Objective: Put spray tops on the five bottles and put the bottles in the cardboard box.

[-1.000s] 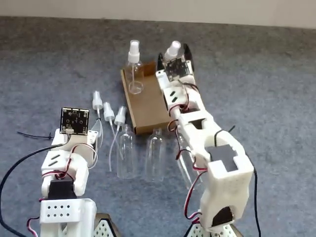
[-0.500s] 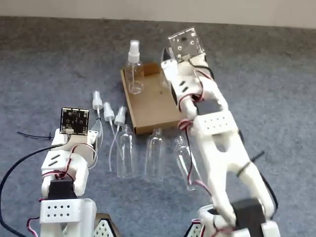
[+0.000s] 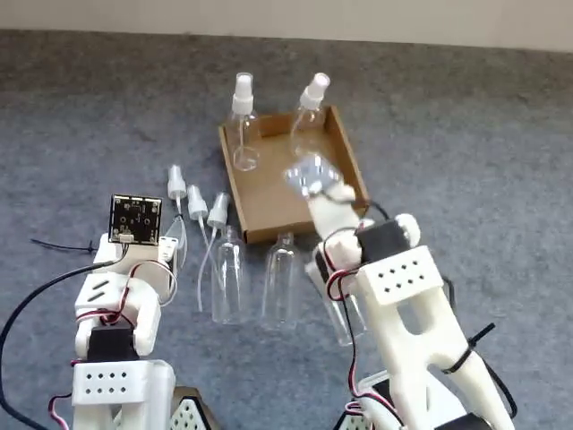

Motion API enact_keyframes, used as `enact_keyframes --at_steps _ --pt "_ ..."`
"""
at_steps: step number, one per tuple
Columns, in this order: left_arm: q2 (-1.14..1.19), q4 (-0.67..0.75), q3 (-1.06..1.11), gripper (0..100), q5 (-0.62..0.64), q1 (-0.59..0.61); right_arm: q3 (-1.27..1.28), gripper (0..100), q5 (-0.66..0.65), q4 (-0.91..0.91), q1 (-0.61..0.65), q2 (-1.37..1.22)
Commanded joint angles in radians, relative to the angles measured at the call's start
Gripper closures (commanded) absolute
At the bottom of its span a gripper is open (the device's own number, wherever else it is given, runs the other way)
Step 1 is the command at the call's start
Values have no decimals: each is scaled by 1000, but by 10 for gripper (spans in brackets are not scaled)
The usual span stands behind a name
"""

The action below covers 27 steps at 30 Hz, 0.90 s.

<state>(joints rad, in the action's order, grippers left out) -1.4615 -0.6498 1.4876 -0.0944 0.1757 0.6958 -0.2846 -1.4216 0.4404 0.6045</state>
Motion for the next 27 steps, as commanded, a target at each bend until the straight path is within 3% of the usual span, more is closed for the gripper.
enact_keyframes --at_steps 1,8,16,21,24,27 --pt "-12 25 -2 811 -3 16 147 761 -5 102 7 28" --pt "-12 25 -2 811 -3 16 380 761 -5 337 5 28" --pt "-12 25 -2 811 -3 16 435 761 -11 355 -7 28" --pt "-12 25 -2 811 -3 15 479 783 -11 340 -151 28" --pt "-12 25 -2 811 -3 15 458 882 -31 272 -300 30" --pt "-12 25 -2 811 -3 15 378 964 -158 239 -418 28"
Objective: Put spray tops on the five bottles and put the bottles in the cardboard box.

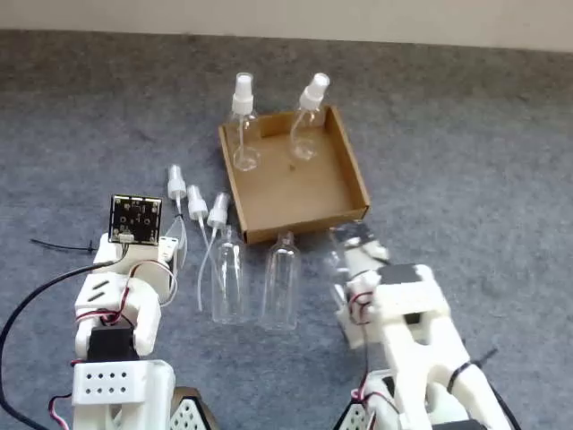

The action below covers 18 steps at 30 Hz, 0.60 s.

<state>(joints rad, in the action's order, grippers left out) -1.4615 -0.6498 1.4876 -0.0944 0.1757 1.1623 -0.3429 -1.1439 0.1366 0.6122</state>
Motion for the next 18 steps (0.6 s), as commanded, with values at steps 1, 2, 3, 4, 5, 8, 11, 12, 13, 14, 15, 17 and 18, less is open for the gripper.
enact_keyframes --at_steps 1,2,3,4,5,8,11,12,13,14,15,17,18 --pt "-12 25 -2 811 -3 15 -110 980 -133 -70 -157 21" --pt "-12 25 -2 811 -3 15 -136 988 -163 -108 -200 21" --pt "-12 25 -2 811 -3 15 -168 988 -187 -148 -243 21" --pt "-12 25 -2 811 -3 15 -208 988 -218 -179 -294 19" --pt "-12 25 -2 811 -3 15 -252 988 -252 -200 -349 10" --pt "-12 25 -2 811 -3 15 -387 988 -298 -211 -518 5" --pt "-12 25 -2 811 -3 15 -483 988 -311 -143 -622 -12" --pt "-12 25 -2 811 -3 15 -499 988 -315 -119 -634 -39" --pt "-12 25 -2 811 -3 15 -503 988 -319 -102 -645 -77" --pt "-12 25 -2 811 -3 15 -503 988 -321 -90 -661 -130" --pt "-12 25 -2 811 -3 15 -509 988 -327 -76 -673 -188" --pt "-12 25 -2 811 -3 15 -519 988 -327 -33 -700 -306" --pt "-12 25 -2 811 -3 15 -542 988 -327 -7 -708 -361"
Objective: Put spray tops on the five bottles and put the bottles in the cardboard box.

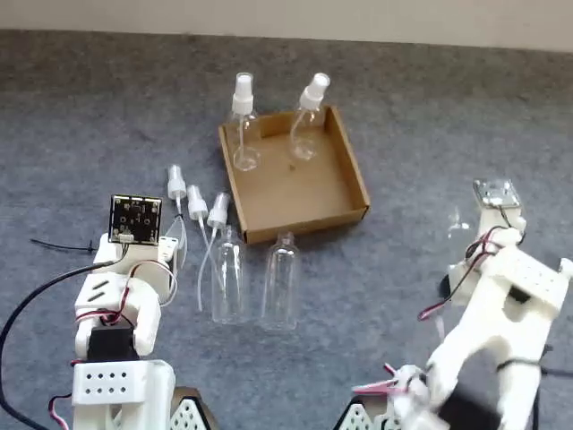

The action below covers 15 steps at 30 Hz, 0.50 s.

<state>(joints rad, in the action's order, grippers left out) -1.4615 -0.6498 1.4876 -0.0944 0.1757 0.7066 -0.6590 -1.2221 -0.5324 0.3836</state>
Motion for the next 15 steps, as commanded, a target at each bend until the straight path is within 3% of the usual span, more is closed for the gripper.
enact_keyframes --at_steps 1,6,15 --pt "-12 25 -2 811 -3 15 -114 988 -11 93 -48 -186" --pt "-12 25 -1 811 -3 15 -229 937 -11 107 -81 -361" --pt "-12 23 -1 811 -3 15 -242 756 -5 85 -71 -335"
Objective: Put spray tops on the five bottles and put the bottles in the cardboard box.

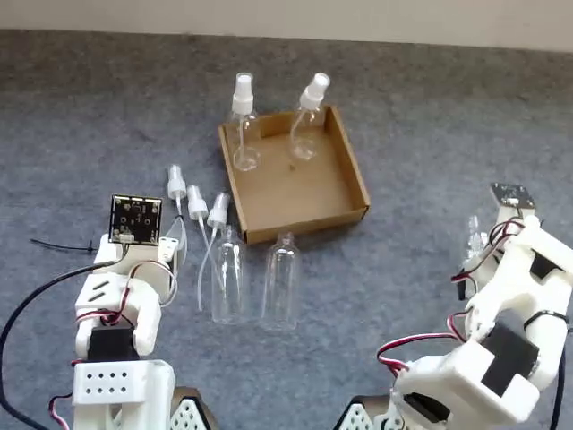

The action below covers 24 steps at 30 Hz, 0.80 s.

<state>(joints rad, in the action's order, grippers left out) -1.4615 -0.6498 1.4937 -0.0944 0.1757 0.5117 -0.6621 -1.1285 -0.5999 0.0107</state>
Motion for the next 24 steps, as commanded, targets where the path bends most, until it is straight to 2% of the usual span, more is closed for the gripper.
enact_keyframes --at_steps 1,4,8,11,14,18,24 --pt "-12 23 -4 811 -3 15 -48 729 -5 -31 -4 41" --pt "-12 28 5 811 -3 15 -51 670 -8 -99 -2 48" --pt "-13 28 7 811 -3 15 -71 670 -8 -154 2 53" --pt "-13 28 7 811 -3 15 -197 670 0 -232 65 41" --pt "-13 28 7 811 -3 15 -352 670 81 -300 122 5" --pt "-13 26 7 811 -3 15 -578 670 117 -377 168 -131" --pt "-13 26 7 811 -3 15 -883 680 115 -498 171 -450"
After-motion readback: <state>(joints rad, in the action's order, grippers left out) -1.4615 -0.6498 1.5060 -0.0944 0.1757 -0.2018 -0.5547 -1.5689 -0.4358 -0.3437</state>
